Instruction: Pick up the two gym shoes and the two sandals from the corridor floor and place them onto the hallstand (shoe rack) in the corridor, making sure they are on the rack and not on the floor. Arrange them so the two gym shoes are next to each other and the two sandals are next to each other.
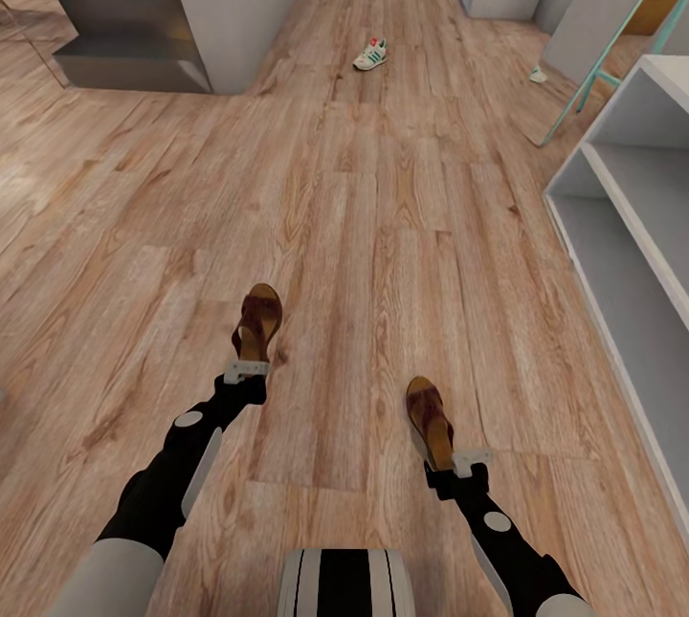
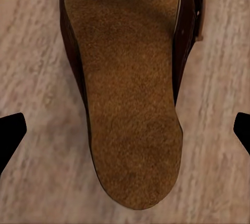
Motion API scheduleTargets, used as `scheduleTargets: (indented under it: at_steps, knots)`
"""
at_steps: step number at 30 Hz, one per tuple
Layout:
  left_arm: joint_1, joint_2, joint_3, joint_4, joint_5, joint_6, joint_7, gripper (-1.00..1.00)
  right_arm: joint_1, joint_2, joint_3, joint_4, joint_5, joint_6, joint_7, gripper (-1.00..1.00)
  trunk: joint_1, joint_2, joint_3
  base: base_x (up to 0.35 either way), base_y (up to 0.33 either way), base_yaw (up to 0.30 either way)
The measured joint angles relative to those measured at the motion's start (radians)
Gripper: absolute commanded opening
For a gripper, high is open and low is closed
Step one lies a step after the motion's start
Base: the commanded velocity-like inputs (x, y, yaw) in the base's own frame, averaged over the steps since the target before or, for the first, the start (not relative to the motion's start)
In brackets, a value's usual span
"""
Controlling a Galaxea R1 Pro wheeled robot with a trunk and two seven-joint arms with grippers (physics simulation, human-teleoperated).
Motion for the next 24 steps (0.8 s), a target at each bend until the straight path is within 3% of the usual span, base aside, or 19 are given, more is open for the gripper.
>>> scheduleTargets:
  at_steps: [24]
  knots:
    - [0.003,0.001,-0.002,-0.147,-0.002,0.037,0.0,-1.0,0.0,0.001,0.0,0.002,0.0,0.0,0.0,1.0,0.001,0.0,-0.004,0.002,0.0,0.0]
